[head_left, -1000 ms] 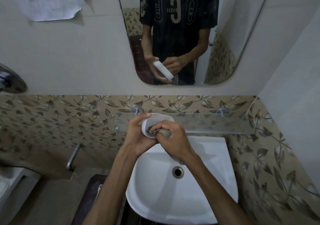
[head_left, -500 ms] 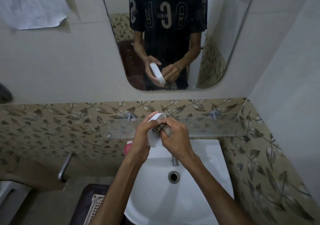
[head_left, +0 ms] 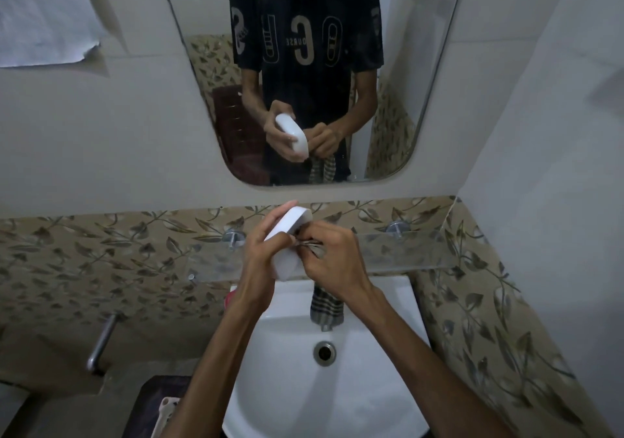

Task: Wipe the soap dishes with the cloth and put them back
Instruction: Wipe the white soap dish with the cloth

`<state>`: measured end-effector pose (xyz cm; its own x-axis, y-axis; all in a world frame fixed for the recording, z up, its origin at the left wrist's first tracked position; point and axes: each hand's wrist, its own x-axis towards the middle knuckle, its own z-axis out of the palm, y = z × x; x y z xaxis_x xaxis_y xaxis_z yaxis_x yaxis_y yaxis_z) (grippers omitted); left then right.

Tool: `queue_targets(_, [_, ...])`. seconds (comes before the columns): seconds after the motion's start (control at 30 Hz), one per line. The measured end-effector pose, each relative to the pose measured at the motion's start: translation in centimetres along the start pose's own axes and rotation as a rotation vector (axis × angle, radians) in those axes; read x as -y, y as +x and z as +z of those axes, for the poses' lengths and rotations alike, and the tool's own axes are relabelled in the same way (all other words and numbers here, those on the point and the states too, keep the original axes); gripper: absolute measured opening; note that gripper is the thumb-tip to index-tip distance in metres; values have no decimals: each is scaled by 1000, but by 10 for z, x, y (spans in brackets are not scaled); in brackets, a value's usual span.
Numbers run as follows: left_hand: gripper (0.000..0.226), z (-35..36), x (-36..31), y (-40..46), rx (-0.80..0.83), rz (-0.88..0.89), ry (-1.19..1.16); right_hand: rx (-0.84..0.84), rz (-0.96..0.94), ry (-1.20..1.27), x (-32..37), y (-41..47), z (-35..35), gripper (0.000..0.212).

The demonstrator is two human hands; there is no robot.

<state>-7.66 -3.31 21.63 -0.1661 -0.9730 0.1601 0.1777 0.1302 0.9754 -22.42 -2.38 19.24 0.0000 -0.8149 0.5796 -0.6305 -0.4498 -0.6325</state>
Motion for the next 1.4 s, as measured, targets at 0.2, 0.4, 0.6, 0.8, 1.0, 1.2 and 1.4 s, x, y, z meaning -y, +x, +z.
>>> queue_targets(0.2, [67,7,-10,14,-12,118,22,40,-18,165,15,1,5,15])
queue_targets(0.4, [70,8,-28,28,23,193,66,-125,2,123,14,22,4,11])
queue_targets(0.6, [66,9,-33,31,26,236,73,-174,-14,151,14,25,7,15])
queue_targets(0.8, [69,5,-38,38,-11,293,88,-146,-27,214,24,22,19,18])
queue_targets(1.0, [74,6,-27,47,-77,330,82,-84,281,495,44,14,34,15])
queue_targets(1.2, [59,8,-15,61,-177,397,136,-54,434,820,48,22,31,33])
queue_targets(1.4, [64,8,-16,60,-132,335,136,1,275,780,41,27,21,8])
